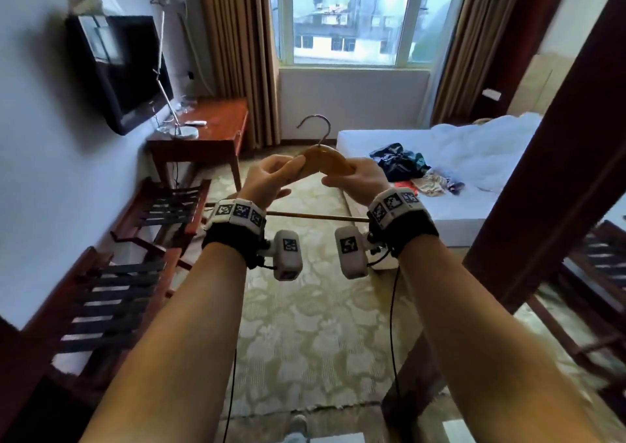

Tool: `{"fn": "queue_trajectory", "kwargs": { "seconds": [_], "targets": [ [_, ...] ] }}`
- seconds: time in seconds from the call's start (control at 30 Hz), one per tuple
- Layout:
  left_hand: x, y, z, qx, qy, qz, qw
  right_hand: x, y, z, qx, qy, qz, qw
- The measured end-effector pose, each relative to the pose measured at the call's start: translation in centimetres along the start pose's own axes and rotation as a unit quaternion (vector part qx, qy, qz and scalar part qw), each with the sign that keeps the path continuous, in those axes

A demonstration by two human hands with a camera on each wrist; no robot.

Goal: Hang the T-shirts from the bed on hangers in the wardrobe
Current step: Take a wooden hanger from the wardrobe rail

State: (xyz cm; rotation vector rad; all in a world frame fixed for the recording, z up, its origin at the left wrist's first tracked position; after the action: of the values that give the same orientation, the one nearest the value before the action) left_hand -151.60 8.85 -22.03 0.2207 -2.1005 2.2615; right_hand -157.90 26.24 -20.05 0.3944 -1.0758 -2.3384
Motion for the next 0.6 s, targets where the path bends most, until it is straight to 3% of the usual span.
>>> {"fn": "queue_trajectory", "kwargs": {
  "seconds": [0.17,0.37,0.6],
  "targets": [
    [13.7,4.0,1.8,0.01,0.029,0.007,0.999,11.7,-4.7,3.6,0.021,-0.039,-0.016,0.999],
    [27.4,6.4,2.1,0.033,0.091,0.025,0.995,20.9,-9.4,7.9,0.079,-0.069,-0.023,0.994],
    [40.8,11.1,1.3,0.03,0.082,0.026,0.996,31.2,-16.1,10.9,0.107,-0.138,-0.035,0.984]
  ]
}}
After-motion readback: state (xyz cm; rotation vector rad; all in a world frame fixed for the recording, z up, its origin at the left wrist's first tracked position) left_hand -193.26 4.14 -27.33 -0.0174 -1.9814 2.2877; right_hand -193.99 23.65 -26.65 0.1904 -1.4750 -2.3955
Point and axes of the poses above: each hand's wrist, its own x-axis towards the middle knuckle, its own z-axis out of the back of the hand, y = z × x, the point moved 4 cm from there along x, towards the middle knuckle, and after that the axes turned 15 degrees about y, right-handed, at the moved point
